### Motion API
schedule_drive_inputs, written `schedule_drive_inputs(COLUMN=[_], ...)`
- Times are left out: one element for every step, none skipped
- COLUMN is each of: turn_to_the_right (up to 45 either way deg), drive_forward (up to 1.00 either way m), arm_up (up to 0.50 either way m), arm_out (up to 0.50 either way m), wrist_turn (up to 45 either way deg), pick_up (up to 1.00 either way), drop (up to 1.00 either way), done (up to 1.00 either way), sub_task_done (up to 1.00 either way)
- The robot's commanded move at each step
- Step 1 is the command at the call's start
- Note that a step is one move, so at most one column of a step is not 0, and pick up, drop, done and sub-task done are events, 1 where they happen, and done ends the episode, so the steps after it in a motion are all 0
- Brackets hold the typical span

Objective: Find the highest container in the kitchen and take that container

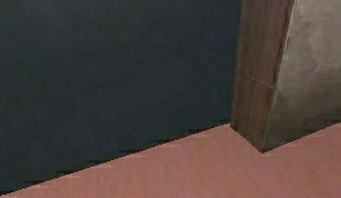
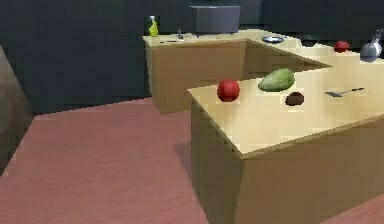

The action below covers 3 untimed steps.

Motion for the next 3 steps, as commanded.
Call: schedule_drive_inputs(turn_to_the_right=[45.0, 15.0, 0.0], drive_forward=[0.00, 0.00, 1.00], arm_up=[0.00, 0.00, 0.00], arm_out=[0.00, 0.00, 0.00], wrist_turn=[0.0, 0.0, 0.0], pick_up=[0.00, 0.00, 0.00], drop=[0.00, 0.00, 0.00], done=[0.00, 0.00, 0.00], sub_task_done=[0.00, 0.00, 0.00])
